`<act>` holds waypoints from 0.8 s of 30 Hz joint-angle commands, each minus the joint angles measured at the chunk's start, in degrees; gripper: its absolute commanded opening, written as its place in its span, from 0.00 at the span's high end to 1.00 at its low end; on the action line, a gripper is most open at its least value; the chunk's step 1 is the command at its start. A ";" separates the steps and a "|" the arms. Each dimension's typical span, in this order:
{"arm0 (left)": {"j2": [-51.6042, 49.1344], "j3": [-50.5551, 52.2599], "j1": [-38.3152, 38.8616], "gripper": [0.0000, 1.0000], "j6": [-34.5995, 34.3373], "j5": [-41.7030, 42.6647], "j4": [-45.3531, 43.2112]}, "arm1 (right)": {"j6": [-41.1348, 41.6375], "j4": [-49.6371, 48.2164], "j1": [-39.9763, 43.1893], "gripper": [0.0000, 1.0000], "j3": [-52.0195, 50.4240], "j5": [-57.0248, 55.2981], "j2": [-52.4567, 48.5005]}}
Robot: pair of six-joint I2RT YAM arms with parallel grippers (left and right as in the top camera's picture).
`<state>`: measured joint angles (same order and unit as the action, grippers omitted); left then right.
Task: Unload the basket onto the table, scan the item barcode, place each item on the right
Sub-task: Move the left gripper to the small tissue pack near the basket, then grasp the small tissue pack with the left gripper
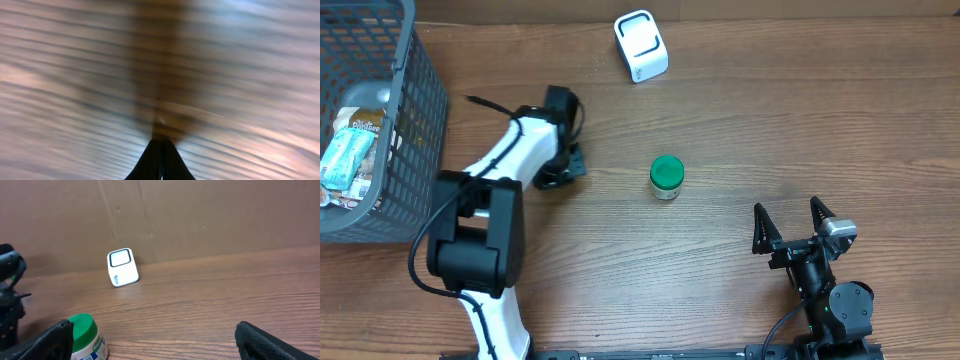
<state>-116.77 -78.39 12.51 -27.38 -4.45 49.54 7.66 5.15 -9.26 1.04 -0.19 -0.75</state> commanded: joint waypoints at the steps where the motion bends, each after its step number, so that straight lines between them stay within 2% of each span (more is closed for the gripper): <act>1: -2.03 -0.98 3.02 0.96 4.94 4.94 0.20 | 0.00 -0.31 0.11 0.00 -0.59 0.33 0.09; 5: -1.99 -8.68 3.04 0.89 6.69 -3.45 8.15 | 0.00 -0.31 0.11 0.00 -0.59 0.33 0.09; 7: -1.99 -13.84 2.34 0.81 7.32 -10.10 14.43 | 0.00 -0.31 0.11 0.00 -0.59 0.33 0.09; 9: -1.99 -18.12 1.55 0.80 11.98 -14.43 19.21 | 0.00 -0.31 0.11 0.00 -0.59 0.33 0.09; 11: -1.99 -20.76 0.81 0.64 15.02 -17.07 20.81 | 0.00 -0.33 0.11 0.00 -0.59 0.33 0.09; 13: -1.97 -22.14 -0.33 0.52 19.02 -18.49 20.81 | 0.02 -0.31 0.11 0.00 -0.59 0.33 0.09; 16: -1.99 -22.25 -2.69 0.43 24.37 -16.72 20.33 | 0.00 -0.31 0.11 0.00 -0.59 0.33 0.09; 21: -1.99 -22.16 -9.97 0.39 35.19 -7.48 20.70 | 0.00 -0.31 0.11 0.00 -0.59 0.33 0.09; 24: -1.99 -22.14 -12.74 0.35 38.10 -4.28 20.59 | 0.00 -0.33 0.11 0.00 -0.59 0.33 0.09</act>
<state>-118.91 -99.81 3.14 3.14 -14.46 70.11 7.66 5.19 -9.26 1.04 -0.16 -0.75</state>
